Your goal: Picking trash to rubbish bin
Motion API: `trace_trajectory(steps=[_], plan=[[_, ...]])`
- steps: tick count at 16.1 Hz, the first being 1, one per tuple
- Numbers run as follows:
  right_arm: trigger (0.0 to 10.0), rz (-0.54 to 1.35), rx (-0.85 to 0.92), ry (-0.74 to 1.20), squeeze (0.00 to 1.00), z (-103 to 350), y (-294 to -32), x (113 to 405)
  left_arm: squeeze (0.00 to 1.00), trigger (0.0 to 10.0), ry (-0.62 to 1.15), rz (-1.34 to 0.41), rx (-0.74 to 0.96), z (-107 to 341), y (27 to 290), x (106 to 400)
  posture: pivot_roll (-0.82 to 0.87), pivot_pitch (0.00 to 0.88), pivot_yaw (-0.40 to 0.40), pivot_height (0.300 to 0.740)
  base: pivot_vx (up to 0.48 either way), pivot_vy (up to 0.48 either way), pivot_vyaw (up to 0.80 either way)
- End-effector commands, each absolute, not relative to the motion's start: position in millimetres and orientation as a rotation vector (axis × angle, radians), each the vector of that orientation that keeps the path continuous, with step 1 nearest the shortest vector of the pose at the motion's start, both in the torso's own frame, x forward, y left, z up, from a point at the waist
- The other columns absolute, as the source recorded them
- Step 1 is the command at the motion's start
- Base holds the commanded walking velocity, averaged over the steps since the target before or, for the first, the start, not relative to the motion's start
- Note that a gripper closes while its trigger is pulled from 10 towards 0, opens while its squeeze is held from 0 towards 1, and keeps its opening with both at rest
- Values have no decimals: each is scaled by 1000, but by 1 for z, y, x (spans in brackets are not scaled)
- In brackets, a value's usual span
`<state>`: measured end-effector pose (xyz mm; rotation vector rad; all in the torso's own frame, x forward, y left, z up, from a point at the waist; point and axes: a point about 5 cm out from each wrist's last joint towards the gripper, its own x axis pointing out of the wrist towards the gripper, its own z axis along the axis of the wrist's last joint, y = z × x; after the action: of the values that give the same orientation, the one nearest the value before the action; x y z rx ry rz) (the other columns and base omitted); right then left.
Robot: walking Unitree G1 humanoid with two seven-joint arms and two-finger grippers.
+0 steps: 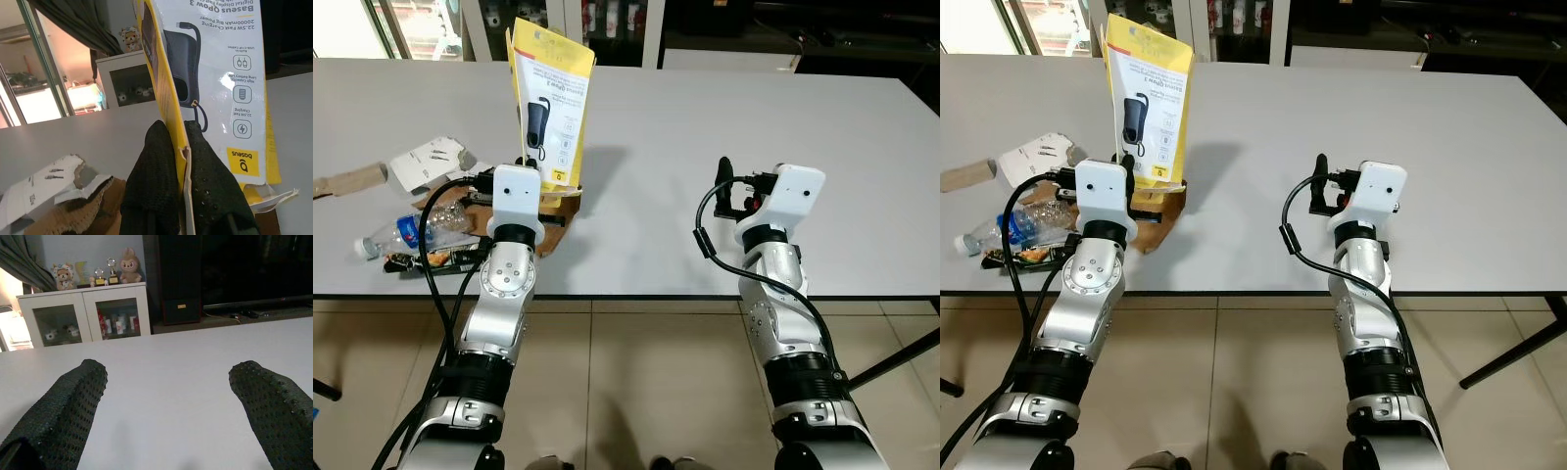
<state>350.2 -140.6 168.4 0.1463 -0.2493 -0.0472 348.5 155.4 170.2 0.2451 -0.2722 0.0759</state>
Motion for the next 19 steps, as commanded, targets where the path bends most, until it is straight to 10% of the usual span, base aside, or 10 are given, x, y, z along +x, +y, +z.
trace_trajectory(steps=[1,19], plan=[[10000,-54,140,-246,0,167,-143,348,0,10000,-295,71,250,174,153,347,-13,28,-42,740,-259,0,0],[10000,-36,143,-221,0,165,-141,348,0,10000,-281,83,237,173,152,346,-14,57,-49,740,-265,0,0]])
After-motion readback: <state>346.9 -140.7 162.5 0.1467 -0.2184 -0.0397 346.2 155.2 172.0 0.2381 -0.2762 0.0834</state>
